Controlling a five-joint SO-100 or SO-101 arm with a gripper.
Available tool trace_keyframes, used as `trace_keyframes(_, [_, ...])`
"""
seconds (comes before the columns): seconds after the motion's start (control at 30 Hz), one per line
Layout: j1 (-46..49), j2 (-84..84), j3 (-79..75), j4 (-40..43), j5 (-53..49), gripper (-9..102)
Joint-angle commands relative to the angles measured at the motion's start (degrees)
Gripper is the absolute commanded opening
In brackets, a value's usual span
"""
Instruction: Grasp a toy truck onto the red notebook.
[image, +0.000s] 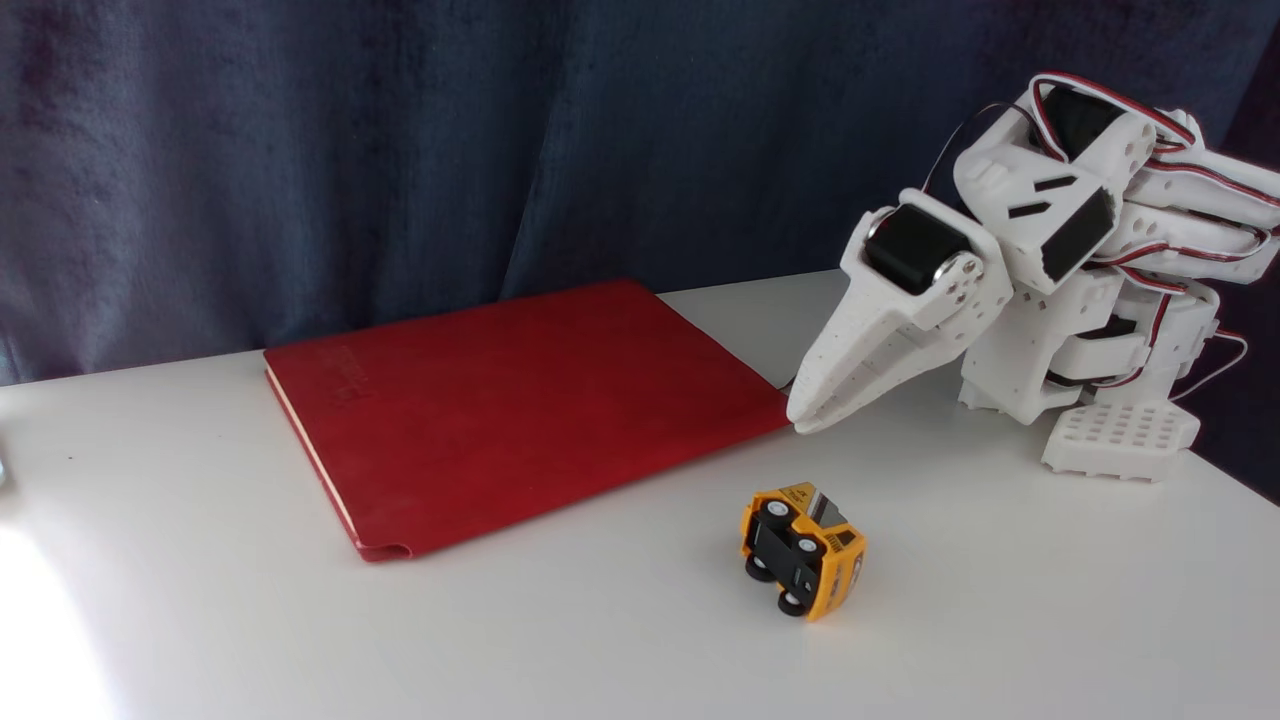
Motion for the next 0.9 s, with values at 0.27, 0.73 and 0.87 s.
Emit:
trace_keyframes(0.27, [1.93, 1.05, -0.44, 0.26, 0.44, 4])
trace_keyframes(0.73, [-2.55, -16.88, -29.44, 7.21, 1.23, 14])
trace_keyframes(0.87, [-4.66, -48.52, -57.48, 19.07, 3.25, 17])
